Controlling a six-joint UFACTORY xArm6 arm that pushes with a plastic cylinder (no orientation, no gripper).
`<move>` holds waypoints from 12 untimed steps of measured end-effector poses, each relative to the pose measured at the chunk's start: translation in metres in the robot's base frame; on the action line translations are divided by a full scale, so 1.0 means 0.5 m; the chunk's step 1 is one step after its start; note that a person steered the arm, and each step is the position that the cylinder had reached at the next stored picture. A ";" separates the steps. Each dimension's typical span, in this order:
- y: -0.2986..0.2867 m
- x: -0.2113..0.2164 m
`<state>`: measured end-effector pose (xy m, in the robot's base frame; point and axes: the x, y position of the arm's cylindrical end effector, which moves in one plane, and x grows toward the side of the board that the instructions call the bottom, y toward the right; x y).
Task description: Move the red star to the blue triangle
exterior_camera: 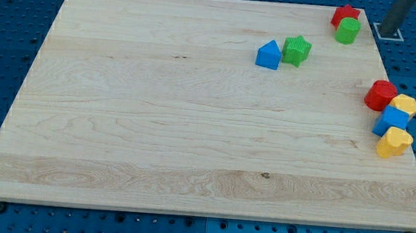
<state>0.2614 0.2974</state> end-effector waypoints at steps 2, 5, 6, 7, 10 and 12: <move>-0.131 -0.022; -0.027 -0.115; -0.114 -0.123; -0.207 -0.085; -0.381 0.036; -0.430 -0.062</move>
<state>0.2304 0.0825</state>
